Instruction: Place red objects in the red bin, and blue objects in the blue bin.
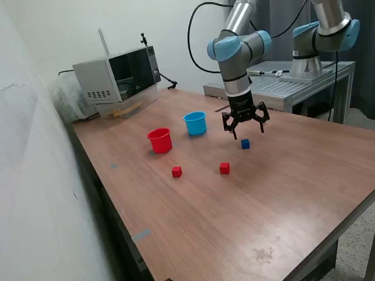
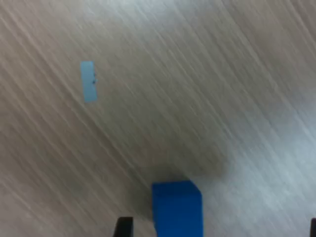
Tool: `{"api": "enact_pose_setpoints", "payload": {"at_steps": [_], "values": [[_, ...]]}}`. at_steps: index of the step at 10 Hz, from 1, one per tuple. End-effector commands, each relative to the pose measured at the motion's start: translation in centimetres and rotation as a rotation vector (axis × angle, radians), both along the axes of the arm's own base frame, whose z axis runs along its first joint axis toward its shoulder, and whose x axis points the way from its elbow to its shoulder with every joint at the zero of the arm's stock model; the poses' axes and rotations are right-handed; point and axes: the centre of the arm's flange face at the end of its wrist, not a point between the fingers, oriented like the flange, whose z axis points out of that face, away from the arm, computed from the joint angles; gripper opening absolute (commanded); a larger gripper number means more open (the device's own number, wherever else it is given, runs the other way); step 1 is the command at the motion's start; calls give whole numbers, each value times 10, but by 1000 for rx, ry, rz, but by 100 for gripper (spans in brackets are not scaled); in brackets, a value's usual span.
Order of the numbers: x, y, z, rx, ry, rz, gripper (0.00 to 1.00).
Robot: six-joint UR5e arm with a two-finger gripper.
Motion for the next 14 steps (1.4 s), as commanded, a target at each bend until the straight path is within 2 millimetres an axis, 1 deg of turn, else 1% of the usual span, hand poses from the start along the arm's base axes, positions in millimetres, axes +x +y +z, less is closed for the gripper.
{"api": "enact_pose_setpoints", "payload": {"at_steps": [1,3,5,6,8,9,10,11,12,13,14], "values": [[-2,3,-13,1,-8,-4,100],[-3,6,-31,2,-24,-9,100],[-4,7,-32,3,-20,-10,100],[-6,7,-30,3,-9,-12,0],[-11,8,-25,15,15,-22,0],[-13,10,-17,24,30,-23,0],[-17,19,-1,27,54,-37,0],[-18,23,15,34,76,-41,0],[-18,26,21,48,86,-42,0],[-18,25,35,46,105,-44,0],[-17,26,53,46,131,-45,0]]}}
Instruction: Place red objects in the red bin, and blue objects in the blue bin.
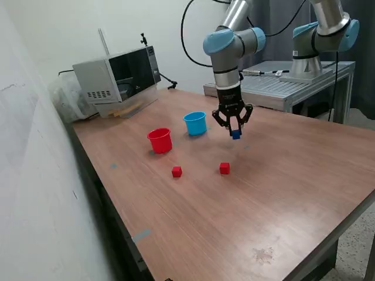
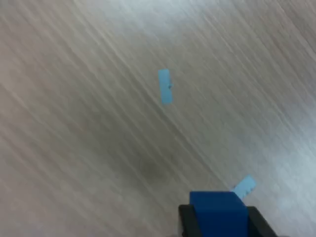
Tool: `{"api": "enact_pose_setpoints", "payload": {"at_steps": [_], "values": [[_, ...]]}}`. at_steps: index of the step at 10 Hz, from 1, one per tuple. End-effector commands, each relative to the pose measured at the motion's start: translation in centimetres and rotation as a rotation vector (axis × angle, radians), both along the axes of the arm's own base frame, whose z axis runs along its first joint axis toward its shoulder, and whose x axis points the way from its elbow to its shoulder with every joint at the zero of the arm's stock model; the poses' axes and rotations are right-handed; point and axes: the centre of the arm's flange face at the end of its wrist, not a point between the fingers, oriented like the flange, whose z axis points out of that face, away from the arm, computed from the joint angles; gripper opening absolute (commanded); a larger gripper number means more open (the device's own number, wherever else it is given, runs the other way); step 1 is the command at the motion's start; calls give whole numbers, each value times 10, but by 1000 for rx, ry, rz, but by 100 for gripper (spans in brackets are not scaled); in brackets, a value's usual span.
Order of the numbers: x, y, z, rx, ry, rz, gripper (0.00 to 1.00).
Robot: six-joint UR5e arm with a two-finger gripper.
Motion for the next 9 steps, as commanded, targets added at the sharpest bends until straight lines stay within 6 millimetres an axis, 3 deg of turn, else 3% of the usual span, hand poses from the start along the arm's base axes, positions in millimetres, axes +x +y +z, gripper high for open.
{"api": "enact_pose_setpoints", "payload": {"at_steps": [1,3,5,9], "values": [[2,2,47,5,66,-4,0],[-2,50,91,10,127,-79,0],[-3,124,119,19,157,-195,0],[5,220,121,32,158,-347,0]]}}
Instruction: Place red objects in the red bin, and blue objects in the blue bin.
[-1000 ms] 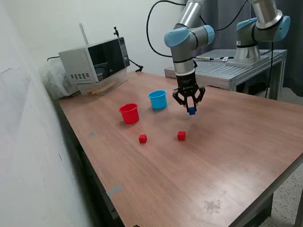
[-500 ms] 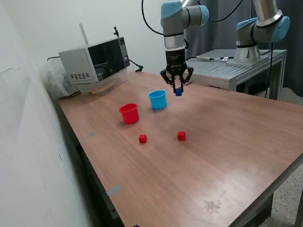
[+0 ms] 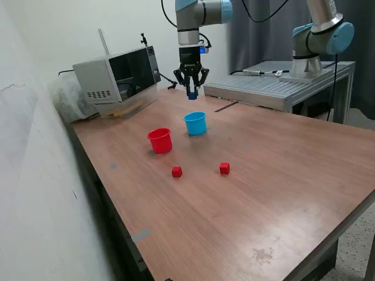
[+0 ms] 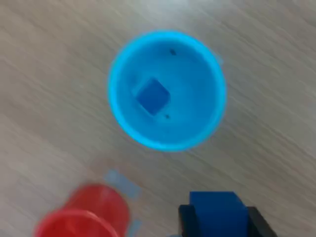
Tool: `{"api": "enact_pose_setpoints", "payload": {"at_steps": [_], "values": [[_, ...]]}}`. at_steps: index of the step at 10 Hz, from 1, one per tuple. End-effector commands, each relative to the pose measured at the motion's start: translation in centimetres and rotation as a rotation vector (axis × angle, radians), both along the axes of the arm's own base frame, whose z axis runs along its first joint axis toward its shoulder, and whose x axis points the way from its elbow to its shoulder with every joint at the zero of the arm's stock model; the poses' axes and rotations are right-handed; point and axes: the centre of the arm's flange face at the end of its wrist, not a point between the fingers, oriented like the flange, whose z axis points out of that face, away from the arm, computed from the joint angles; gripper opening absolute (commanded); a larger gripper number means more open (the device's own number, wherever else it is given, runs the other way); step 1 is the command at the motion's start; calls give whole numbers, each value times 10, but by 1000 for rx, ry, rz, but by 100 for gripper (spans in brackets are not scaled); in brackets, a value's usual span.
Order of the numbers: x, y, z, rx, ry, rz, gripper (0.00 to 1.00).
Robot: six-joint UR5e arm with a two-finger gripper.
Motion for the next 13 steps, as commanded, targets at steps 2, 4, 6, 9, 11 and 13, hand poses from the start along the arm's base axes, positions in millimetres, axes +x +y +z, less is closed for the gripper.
{"api": "enact_pose_setpoints", "payload": {"at_steps": [2,4,6,9,11,13], "values": [[8,48,-5,-14,-31,-75,0],[8,49,-25,-24,-61,-78,0],[13,44,-39,-33,-85,-75,0],[9,47,-53,-39,-97,-78,100],[8,47,-52,-39,-93,-111,100],[8,36,-48,-35,-89,-127,100]]}}
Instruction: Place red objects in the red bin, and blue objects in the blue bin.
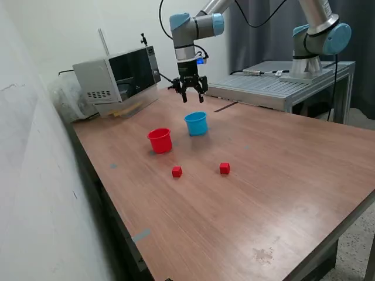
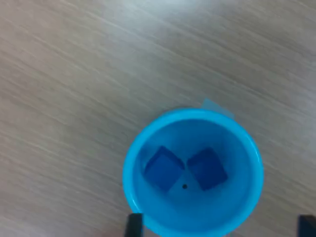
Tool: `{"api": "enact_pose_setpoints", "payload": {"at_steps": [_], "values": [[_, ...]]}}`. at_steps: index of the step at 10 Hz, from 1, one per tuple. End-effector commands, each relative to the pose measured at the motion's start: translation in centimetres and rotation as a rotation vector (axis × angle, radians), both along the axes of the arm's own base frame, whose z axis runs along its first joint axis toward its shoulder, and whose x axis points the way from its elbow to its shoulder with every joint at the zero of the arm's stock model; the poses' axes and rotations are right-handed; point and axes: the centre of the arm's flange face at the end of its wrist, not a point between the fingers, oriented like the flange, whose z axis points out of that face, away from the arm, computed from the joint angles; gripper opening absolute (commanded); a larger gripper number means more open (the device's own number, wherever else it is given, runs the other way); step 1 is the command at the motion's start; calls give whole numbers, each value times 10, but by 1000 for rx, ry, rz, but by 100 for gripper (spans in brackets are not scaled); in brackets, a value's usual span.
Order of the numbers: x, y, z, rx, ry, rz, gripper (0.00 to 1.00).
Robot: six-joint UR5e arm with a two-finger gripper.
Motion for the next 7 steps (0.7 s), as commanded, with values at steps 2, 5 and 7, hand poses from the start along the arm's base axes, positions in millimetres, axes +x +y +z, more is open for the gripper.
{"api": "enact_pose_setpoints", "payload": {"at_steps": [2,5,7], "values": [[-5,-73,23,13,27,71,100],[-14,-168,56,3,63,135,100],[-24,-208,76,-25,109,158,100]]}}
